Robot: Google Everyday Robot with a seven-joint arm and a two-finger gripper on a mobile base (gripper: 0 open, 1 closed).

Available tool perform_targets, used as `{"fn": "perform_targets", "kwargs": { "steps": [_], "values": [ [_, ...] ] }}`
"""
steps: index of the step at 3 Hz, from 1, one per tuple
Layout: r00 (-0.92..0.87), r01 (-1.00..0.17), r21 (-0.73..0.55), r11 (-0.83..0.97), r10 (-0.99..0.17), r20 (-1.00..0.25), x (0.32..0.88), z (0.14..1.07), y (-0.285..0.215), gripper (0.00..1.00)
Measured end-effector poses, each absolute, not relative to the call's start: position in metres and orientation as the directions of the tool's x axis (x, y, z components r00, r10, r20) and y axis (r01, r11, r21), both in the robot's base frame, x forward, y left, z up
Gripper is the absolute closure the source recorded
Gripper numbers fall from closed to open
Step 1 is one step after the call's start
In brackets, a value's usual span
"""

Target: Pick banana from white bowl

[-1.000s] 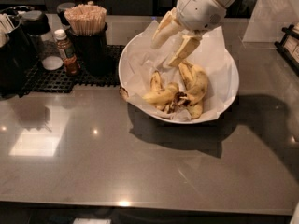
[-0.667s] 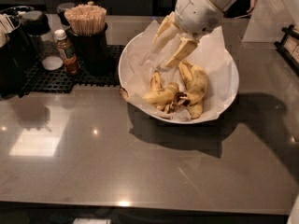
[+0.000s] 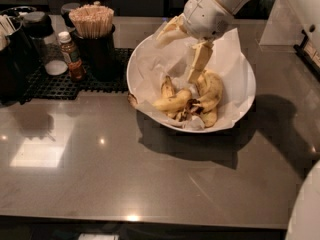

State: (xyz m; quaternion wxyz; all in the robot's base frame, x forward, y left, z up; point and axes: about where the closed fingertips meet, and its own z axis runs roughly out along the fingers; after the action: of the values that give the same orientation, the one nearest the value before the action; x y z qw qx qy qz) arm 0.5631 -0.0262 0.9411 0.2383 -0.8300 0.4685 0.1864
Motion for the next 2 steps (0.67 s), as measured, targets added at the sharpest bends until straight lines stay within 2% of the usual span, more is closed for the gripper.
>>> {"fn": "perform_targets", "kwargs": {
  "steps": [2],
  "values": [
    [0.476, -0.869, -0.173, -0.464, -0.685, -0.551, 0.5701, 0.928, -0.0244, 0.26]
  ]
}}
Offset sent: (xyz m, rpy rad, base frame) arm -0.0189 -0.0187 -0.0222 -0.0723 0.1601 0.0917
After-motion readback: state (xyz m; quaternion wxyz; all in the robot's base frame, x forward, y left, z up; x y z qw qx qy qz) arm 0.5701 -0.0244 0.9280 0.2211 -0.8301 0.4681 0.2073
